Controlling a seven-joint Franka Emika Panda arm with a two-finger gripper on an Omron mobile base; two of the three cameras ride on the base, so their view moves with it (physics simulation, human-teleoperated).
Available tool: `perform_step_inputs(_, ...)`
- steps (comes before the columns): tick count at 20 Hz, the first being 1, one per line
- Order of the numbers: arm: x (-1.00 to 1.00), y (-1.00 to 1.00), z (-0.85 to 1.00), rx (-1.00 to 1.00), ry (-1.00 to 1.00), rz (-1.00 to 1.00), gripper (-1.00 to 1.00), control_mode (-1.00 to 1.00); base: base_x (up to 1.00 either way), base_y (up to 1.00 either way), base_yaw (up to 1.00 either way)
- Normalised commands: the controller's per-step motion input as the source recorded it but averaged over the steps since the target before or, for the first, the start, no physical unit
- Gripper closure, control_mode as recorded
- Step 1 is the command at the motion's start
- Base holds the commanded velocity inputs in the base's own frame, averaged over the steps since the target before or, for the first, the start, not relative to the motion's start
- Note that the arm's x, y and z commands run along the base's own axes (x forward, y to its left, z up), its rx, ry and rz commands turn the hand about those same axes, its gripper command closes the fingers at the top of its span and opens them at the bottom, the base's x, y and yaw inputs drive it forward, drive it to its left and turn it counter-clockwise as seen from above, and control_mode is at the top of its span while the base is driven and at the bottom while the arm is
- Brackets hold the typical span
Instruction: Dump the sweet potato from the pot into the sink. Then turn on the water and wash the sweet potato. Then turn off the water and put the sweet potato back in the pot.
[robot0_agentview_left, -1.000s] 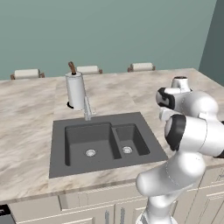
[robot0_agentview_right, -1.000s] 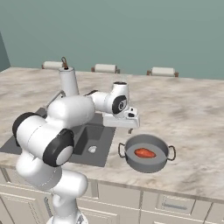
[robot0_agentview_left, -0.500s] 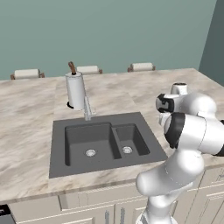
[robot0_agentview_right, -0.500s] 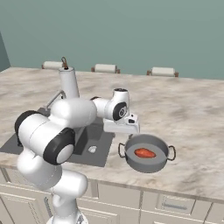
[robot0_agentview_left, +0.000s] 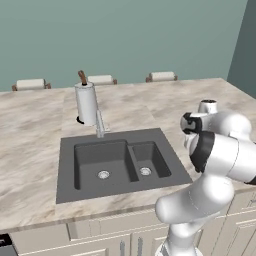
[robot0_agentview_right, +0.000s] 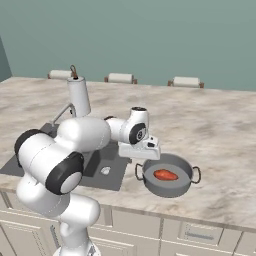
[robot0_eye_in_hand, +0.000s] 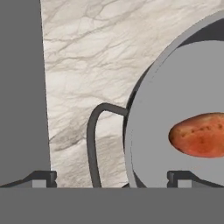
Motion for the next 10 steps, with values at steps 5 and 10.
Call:
perform_step_inputs(5, -0.04, 0.0, -0.26, 0.0, 0.0, 0.03, -1.0, -1.0, 0.0, 0.0, 0.0)
perform_step_inputs(10, 0.0, 0.0, -0.2, 0.0, 0.0, 0.05, -1.0, -1.0, 0.0, 0.0, 0.0)
